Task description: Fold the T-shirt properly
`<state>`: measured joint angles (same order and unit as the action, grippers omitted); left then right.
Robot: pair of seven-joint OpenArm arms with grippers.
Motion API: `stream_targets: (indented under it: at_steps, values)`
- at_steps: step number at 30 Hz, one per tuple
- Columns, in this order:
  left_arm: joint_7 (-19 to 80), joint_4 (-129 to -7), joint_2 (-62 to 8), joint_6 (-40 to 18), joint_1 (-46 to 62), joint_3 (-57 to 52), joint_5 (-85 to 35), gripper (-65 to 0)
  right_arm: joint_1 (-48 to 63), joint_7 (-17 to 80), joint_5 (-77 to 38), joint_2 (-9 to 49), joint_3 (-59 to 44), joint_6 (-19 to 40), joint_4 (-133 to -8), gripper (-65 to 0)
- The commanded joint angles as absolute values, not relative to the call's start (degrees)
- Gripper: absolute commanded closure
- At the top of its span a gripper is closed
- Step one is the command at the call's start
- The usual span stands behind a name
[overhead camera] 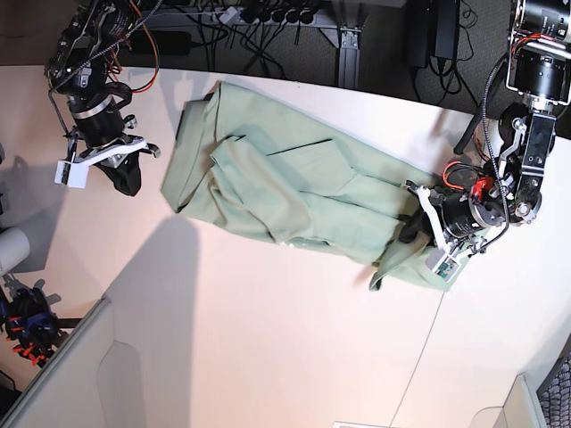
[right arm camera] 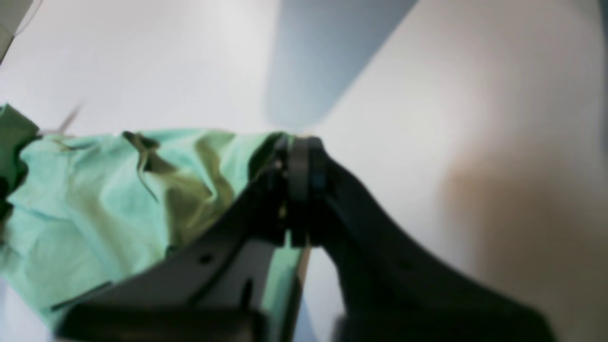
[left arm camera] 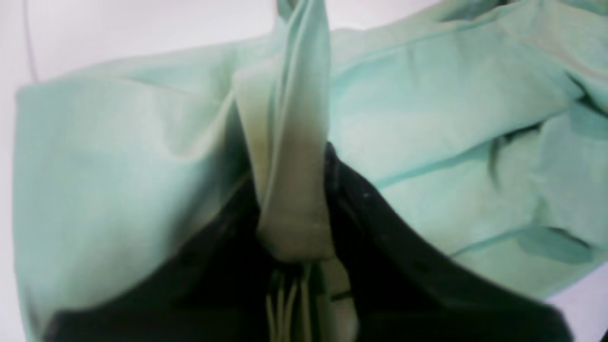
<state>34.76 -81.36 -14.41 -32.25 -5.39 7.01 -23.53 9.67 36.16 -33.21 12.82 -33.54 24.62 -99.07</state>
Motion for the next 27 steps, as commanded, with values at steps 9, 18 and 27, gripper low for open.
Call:
stream_targets:
  at_steps: [9, 18, 27]
  values:
    - [31.94, -82.43, -14.59, -38.06, -6.55, 6.81, -31.14, -36.6, 13.32, 37.36, -36.93, 13.54, -34.79, 24.69, -97.3, -39.7]
    - [33.28, -83.15, -13.32, -40.0, -6.5, 6.81, -41.36, -36.5, 13.82, 37.52, -42.76, 12.69, -33.08, 24.75, -89.49, -39.7]
    - [33.32, -83.15, -12.73, -40.0, -6.5, 6.79, -42.15, -36.5, 13.82, 39.97, -45.67, 8.16, -28.03, 24.88, -89.14, -39.7]
